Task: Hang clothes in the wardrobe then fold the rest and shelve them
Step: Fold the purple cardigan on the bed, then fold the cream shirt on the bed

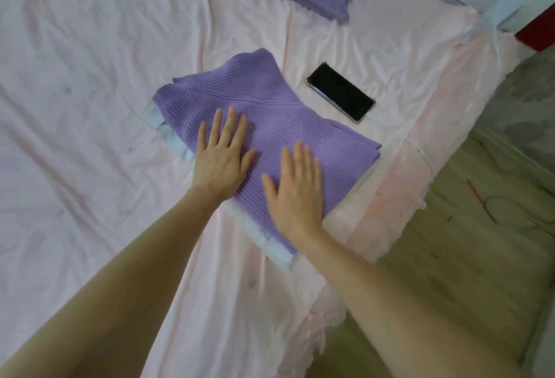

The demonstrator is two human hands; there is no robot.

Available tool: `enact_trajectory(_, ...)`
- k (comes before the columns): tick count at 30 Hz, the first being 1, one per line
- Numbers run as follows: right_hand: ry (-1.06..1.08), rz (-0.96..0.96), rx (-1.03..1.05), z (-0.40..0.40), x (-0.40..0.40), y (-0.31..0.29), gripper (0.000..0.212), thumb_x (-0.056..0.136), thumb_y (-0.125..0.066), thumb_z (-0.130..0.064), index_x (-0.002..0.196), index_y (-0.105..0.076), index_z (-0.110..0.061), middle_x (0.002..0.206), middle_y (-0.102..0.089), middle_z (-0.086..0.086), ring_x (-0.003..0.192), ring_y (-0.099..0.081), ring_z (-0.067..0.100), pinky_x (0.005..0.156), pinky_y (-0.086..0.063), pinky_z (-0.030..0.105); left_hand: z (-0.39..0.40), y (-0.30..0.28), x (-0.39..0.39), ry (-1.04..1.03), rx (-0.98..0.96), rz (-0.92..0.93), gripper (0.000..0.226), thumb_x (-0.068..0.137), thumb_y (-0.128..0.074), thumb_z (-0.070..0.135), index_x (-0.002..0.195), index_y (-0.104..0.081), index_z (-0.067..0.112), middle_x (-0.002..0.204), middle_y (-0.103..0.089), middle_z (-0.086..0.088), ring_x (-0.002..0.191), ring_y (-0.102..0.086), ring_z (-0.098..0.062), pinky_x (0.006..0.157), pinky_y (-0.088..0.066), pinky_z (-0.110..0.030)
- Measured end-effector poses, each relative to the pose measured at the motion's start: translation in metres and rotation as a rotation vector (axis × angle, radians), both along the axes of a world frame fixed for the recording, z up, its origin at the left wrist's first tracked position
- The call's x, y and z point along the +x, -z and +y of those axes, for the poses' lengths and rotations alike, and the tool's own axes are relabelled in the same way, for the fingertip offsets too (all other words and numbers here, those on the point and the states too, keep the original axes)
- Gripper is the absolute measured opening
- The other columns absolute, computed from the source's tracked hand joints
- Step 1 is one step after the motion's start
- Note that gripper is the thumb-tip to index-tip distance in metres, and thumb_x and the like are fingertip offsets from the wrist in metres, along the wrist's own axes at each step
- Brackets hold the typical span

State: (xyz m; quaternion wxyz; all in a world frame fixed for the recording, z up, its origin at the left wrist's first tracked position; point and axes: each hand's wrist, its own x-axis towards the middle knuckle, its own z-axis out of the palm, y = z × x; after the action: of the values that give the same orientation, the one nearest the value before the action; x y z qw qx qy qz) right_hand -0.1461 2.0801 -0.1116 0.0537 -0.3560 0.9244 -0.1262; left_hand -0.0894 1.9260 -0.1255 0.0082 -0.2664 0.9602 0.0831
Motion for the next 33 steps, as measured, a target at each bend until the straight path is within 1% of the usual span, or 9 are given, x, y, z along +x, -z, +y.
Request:
enact_trajectory(3, -0.223, -0.052, 0.147, 0.012, 0.039, 0.017, 0.067, 0.096, -0.025, -0.052, 0.147, -0.036, -0.011, 0.152, -0.034, 0.014, 0.142, -0.032, 0.028, 0.117, -0.023, 0.046, -0.015, 0.007, 0.019, -0.106, 0.107, -0.094, 0.073, 0.096, -0.021, 0.062, 0.155, -0.008, 0.021, 0.162, -0.006, -0.004, 0.149, -0.006, -0.029, 0.118, -0.005, -0.051)
enact_trajectory(8, -0.277, -0.06, 0.295, 0.019, 0.024, 0.041, 0.073, 0.092, -0.026, -0.055, 0.144, -0.04, -0.008, 0.148, -0.041, 0.016, 0.137, -0.04, 0.03, 0.116, -0.024, 0.046, -0.022, 0.001, 0.017, -0.069, 0.244, -0.238, 0.079, 0.094, -0.033, 0.062, 0.155, 0.0, 0.022, 0.162, 0.002, -0.004, 0.149, -0.003, -0.026, 0.119, -0.008, -0.047)
enact_trajectory(11, -0.262, -0.088, 0.347, 0.01, 0.033, 0.014, 0.07, 0.093, -0.028, -0.051, 0.141, -0.044, -0.004, 0.145, -0.043, 0.019, 0.134, -0.043, 0.034, 0.112, -0.028, 0.049, -0.023, -0.027, 0.044, -0.072, 0.263, -0.246, 0.071, 0.096, -0.042, 0.051, 0.153, -0.016, 0.017, 0.159, -0.018, -0.007, 0.145, -0.019, -0.025, 0.115, -0.025, -0.044)
enact_trajectory(14, -0.265, -0.116, 0.378, 0.0, 0.046, -0.018, 0.048, 0.098, -0.044, -0.037, 0.134, -0.046, -0.005, 0.139, -0.048, 0.018, 0.126, -0.048, 0.034, 0.104, -0.035, 0.041, -0.02, -0.058, 0.093, -0.143, 0.306, -0.328, 0.051, 0.098, -0.043, 0.041, 0.142, -0.038, 0.016, 0.143, -0.043, -0.006, 0.13, -0.042, -0.027, 0.1, -0.04, -0.041)
enact_trajectory(17, -0.378, -0.119, 0.509, -0.021, 0.09, -0.063, 0.031, 0.1, -0.04, -0.03, 0.123, -0.047, -0.011, 0.127, -0.054, 0.009, 0.116, -0.053, 0.028, 0.09, -0.04, 0.034, -0.021, -0.1, 0.173, -0.247, 0.306, -0.412, 0.044, 0.1, -0.038, 0.04, 0.137, -0.044, 0.017, 0.137, -0.049, -0.004, 0.125, -0.048, -0.025, 0.095, -0.041, -0.037)
enact_trajectory(20, -0.477, -0.223, 0.629, -0.041, 0.153, -0.097, 0.028, 0.099, -0.038, -0.028, 0.118, -0.049, -0.011, 0.126, -0.057, 0.01, 0.115, -0.056, 0.028, 0.085, -0.042, 0.03, -0.013, -0.139, 0.26, -0.31, 0.312, -0.45, 0.043, 0.1, -0.037, 0.04, 0.135, -0.047, 0.017, 0.135, -0.052, -0.004, 0.122, -0.051, -0.025, 0.095, -0.043, -0.037)
enact_trajectory(25, -0.663, -0.261, 0.6, -0.058, 0.312, -0.161, 0.033, 0.099, -0.038, -0.03, 0.124, -0.05, -0.012, 0.127, -0.056, 0.008, 0.111, -0.055, 0.027, 0.084, -0.042, 0.03, 0.022, -0.21, 0.448, -0.445, 0.331, -0.428, 0.039, 0.101, -0.037, 0.037, 0.132, -0.049, 0.015, 0.129, -0.055, -0.006, 0.115, -0.055, -0.027, 0.089, -0.043, -0.035)
enact_trajectory(29, -0.762, -0.25, 0.57, -0.064, 0.443, -0.208, 0.03, 0.099, -0.039, -0.028, 0.119, -0.053, -0.011, 0.118, -0.059, 0.007, 0.096, -0.058, 0.024, 0.073, -0.041, 0.03, 0.057, -0.257, 0.589, -0.564, 0.347, -0.38, 0.039, 0.101, -0.038, 0.037, 0.131, -0.049, 0.015, 0.128, -0.056, -0.005, 0.113, -0.056, -0.026, 0.087, -0.044, -0.034)
enact_trajectory(33, -0.923, -0.249, 0.506, -0.067, 0.579, -0.256, 0.03, 0.097, -0.041, -0.028, 0.119, -0.055, -0.012, 0.119, -0.059, 0.006, 0.104, -0.057, 0.025, 0.074, -0.04, 0.029, 0.085, -0.304, 0.729, -0.779, 0.375, -0.332, 0.039, 0.1, -0.04, 0.04, 0.131, -0.05, 0.019, 0.131, -0.055, -0.002, 0.116, -0.054, -0.024, 0.089, -0.043, -0.034)
